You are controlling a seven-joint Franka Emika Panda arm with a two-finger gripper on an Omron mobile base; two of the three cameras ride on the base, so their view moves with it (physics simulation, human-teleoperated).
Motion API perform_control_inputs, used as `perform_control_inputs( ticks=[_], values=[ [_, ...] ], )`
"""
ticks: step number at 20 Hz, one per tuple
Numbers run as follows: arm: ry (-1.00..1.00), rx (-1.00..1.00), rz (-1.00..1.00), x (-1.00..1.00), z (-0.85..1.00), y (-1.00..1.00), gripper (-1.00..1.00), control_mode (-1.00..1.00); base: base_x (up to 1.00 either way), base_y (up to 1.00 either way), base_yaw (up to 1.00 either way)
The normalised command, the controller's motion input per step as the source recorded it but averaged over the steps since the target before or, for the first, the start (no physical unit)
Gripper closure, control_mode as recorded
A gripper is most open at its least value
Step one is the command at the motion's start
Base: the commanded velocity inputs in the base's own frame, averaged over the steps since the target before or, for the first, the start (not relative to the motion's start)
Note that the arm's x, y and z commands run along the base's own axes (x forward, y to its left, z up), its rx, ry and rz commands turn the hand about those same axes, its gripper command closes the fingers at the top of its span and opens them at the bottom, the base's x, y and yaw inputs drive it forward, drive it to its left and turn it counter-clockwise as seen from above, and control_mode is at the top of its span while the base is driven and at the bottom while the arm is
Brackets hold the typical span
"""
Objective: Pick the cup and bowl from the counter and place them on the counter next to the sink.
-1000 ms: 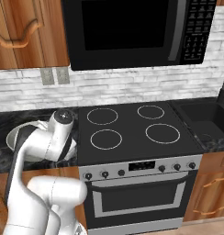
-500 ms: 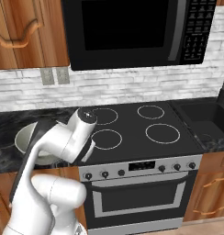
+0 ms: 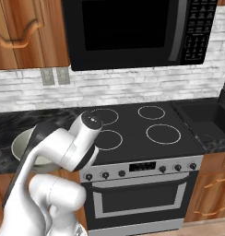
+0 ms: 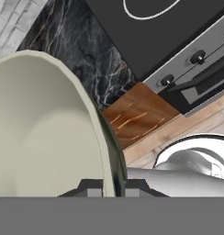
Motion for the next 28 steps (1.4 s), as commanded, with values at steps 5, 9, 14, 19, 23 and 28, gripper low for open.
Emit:
perform_control_inputs(
  ticks=[5,9,14,19,23,28],
  values=[
    [0.00,0.00,0.00,-0.08,0.00,0.03,1.00,-1.00,0.00,0.00,0.00],
    [0.00,0.00,0.00,0.00,0.00,0.00,1.00,-1.00,0.00,0.00,0.00],
    [0.00,0.00,0.00,0.00,0.00,0.00,1.00,-1.00,0.00,0.00,0.00],
    [0.00,0.00,0.00,0.00,0.00,0.00,1.00,1.00,0.00,0.00,0.00],
    [0.00,0.00,0.00,0.00,0.00,0.00,1.00,1.00,-0.01,0.00,0.01],
    [0.00,0.00,0.00,0.00,0.00,0.00,1.00,1.00,-0.67,-0.02,-0.07]
  ],
)
